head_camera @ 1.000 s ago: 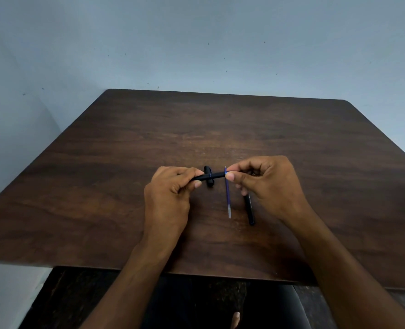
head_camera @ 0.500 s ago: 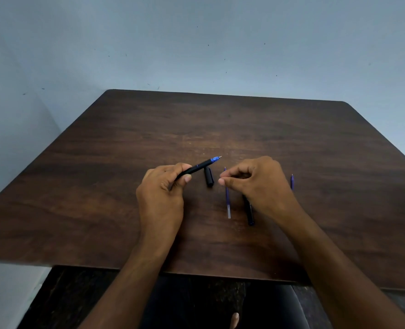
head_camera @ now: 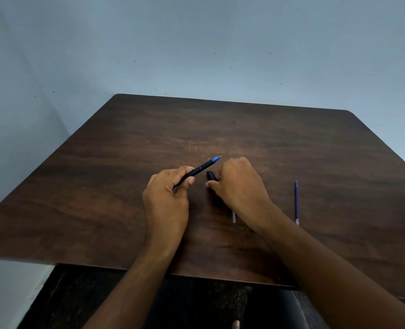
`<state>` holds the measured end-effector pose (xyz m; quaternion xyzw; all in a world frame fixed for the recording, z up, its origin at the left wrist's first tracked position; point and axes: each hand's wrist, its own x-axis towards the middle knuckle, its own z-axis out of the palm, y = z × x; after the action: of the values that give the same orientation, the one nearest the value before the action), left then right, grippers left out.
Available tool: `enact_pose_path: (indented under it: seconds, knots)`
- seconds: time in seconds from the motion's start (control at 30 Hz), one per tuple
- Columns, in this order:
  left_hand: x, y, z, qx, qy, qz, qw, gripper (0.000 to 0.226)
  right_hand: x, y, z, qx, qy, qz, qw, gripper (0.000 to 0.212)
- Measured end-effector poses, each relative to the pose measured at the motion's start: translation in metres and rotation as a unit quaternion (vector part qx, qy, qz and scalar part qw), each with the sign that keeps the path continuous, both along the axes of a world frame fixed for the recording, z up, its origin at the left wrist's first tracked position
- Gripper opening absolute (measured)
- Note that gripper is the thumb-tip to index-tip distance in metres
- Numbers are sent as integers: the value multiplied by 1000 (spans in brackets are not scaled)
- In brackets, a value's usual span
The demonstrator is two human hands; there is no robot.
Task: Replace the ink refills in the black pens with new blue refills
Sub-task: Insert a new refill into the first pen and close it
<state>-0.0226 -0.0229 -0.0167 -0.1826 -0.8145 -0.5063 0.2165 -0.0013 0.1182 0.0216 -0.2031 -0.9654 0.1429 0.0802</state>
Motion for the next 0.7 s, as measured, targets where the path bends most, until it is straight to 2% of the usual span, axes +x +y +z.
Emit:
enact_pose_path:
  seconds: [0.13,0.23,0.37,0.43,0.5,0.57,0.7]
  knots:
    - [-1,-1,-1,-3,6,-5,1000,30,-7,2,-1,-63,-11,-12,998,23]
    - [-2,-2,-2,-1,5,-7,1000,30,-1,10,5,-116,48,-10,992,12]
    - [-3,-1,-3,-5,2,-9,1000,30,13,32,10,-234,133,-19,963,22]
    - [-2,0,-3,-10,-2,-11,1000,30,21,41,10,-332,187,-13,924,21]
    - [-2,0,-3,-15,0,-14,1000,30,29,45,9,-421,235,0,876,28]
    - [-1,0,-3,-19,6,-19,1000,31,34,47,7,-481,265,5,836,31]
    - [-1,0,-3,-20,4,-33,999,32,39,48,-1,-588,292,5,755,21]
